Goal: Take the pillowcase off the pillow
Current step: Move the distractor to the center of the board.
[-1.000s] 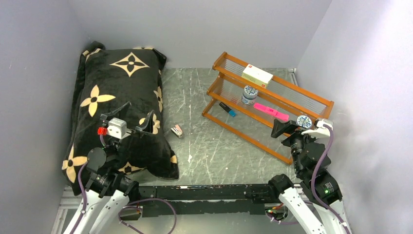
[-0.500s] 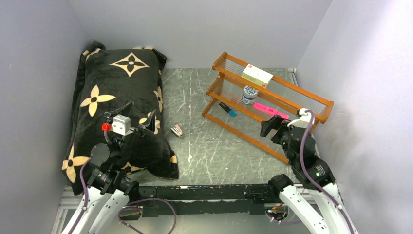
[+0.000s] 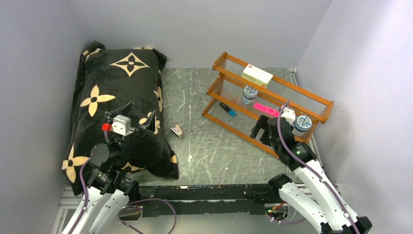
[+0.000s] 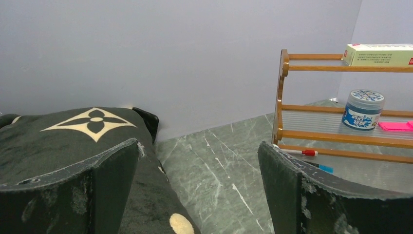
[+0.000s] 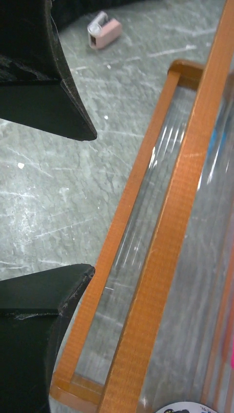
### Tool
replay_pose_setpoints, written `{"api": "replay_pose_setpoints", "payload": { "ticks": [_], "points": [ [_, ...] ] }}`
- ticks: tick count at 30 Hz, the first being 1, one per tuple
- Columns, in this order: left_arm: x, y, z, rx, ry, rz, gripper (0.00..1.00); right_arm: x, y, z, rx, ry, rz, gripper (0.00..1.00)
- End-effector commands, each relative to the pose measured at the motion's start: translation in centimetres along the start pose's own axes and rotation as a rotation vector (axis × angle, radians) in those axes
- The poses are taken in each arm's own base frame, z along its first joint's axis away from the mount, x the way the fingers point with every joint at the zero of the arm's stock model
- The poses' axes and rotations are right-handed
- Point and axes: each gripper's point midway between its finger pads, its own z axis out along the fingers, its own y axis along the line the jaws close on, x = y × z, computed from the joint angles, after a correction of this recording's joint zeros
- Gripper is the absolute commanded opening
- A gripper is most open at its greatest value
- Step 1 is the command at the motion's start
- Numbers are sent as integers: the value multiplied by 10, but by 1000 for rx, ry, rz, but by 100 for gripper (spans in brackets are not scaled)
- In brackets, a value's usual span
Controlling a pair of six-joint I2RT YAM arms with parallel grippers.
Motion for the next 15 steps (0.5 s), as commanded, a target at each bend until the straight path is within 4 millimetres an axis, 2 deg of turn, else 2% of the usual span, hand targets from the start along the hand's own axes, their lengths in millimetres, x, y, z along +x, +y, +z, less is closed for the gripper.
{"api": "replay_pose_setpoints", "payload": {
  "ticks": [1, 4, 9, 15],
  "points": [
    [-10, -4, 0, 28, -36, 19, 97, -6, -14, 20, 115, -55, 8, 100],
    [-12, -5, -1, 32, -43, 22, 97, -12, -24, 32, 162, -135, -18, 100],
    [-12, -7, -1, 40, -46, 25, 97, -23, -30, 46, 190, -225, -106, 100],
    [-11, -9, -1, 51, -46, 29, 97, -24, -18, 64, 164, -222, -169, 100]
  ]
}}
